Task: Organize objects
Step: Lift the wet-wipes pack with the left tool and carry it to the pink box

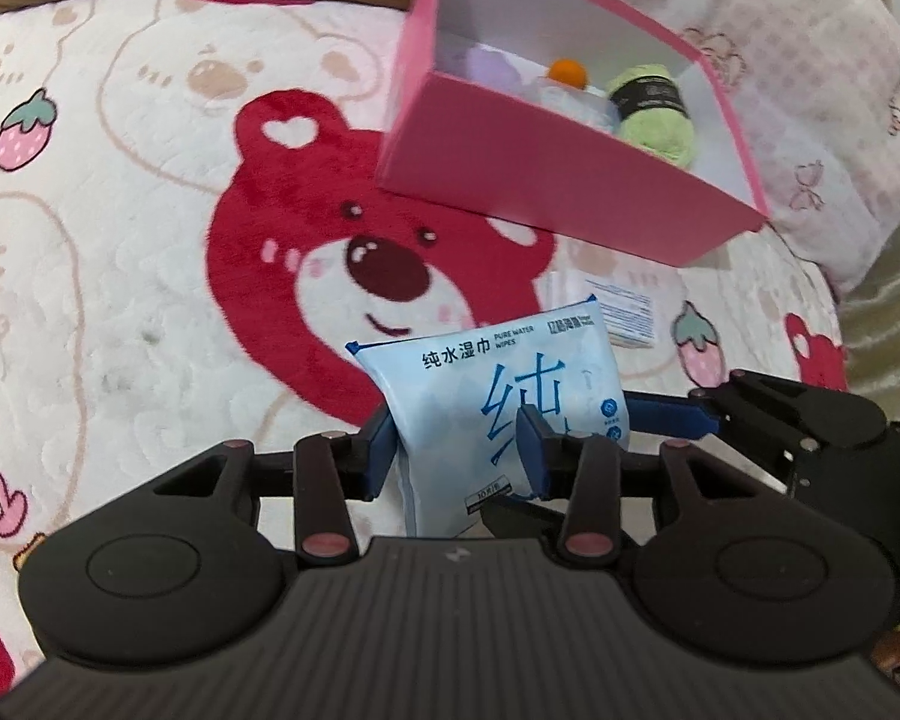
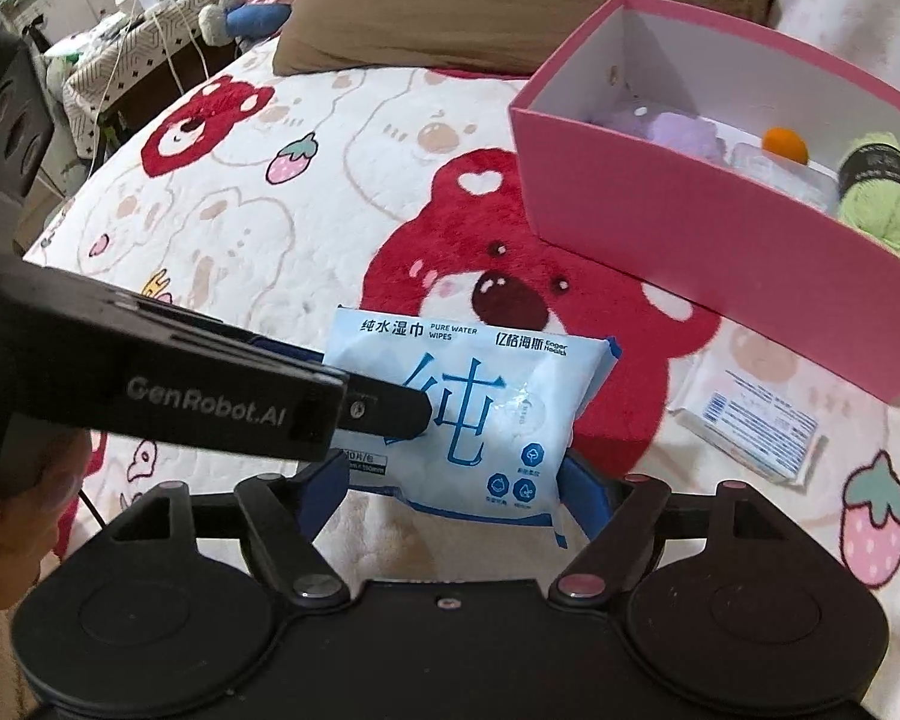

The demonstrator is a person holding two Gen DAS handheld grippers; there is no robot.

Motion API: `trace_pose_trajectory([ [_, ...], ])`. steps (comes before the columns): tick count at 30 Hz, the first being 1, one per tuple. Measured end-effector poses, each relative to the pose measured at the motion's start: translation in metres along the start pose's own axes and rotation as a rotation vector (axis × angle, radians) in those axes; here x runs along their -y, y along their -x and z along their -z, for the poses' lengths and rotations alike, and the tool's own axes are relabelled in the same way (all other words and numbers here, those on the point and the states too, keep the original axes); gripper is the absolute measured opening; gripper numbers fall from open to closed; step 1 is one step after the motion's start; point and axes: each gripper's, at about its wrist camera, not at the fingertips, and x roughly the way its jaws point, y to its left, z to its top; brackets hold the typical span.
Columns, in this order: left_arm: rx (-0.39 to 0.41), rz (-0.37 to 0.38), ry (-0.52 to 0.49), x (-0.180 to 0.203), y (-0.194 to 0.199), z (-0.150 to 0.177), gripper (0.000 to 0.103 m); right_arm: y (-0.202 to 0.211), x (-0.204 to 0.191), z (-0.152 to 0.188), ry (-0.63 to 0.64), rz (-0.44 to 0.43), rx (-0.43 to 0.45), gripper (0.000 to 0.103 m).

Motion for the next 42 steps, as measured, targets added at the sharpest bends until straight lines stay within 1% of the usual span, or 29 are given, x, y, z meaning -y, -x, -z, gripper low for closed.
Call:
trace_pose_trajectory([
  [3, -0.040, 0.017, -0.001, 0.007, 0.003, 0.002, 0.043, 0.009, 0.004, 0.002, -0.009, 0.005, 0.011, 0.082],
  [5, -0.029, 0.015, 0.008, 0.011, 0.008, 0.004, 0.043, 0.015, 0.005, 0.004, -0.005, 0.006, 0.016, 0.082],
  [12, 0.015, 0.013, -0.027, 0.035, 0.026, 0.002, 0.043, 0.037, 0.005, 0.007, 0.016, 0.015, 0.051, 0.083],
  [19, 0.039, 0.016, -0.029, 0.065, 0.042, -0.008, 0.043, 0.068, 0.012, 0.007, 0.013, 0.041, 0.111, 0.085],
  [22, 0.062, 0.012, -0.043, 0.078, 0.047, -0.012, 0.044, 0.079, 0.017, 0.006, -0.012, 0.053, 0.130, 0.085],
  [27, 0.065, 0.036, -0.050, 0.092, 0.055, -0.023, 0.043, 0.097, 0.023, -0.001, 0.006, 0.082, 0.159, 0.085],
  [32, 0.082, 0.039, -0.089, 0.106, 0.065, -0.036, 0.044, 0.115, 0.032, -0.008, -0.013, 0.073, 0.193, 0.085],
  [39, 0.110, 0.072, -0.121, 0.119, 0.067, -0.052, 0.044, 0.131, 0.041, -0.019, -0.035, 0.095, 0.225, 0.086],
  [42, 0.115, 0.056, -0.112, 0.121, 0.061, -0.054, 0.044, 0.135, 0.047, -0.021, -0.038, 0.087, 0.234, 0.086],
])
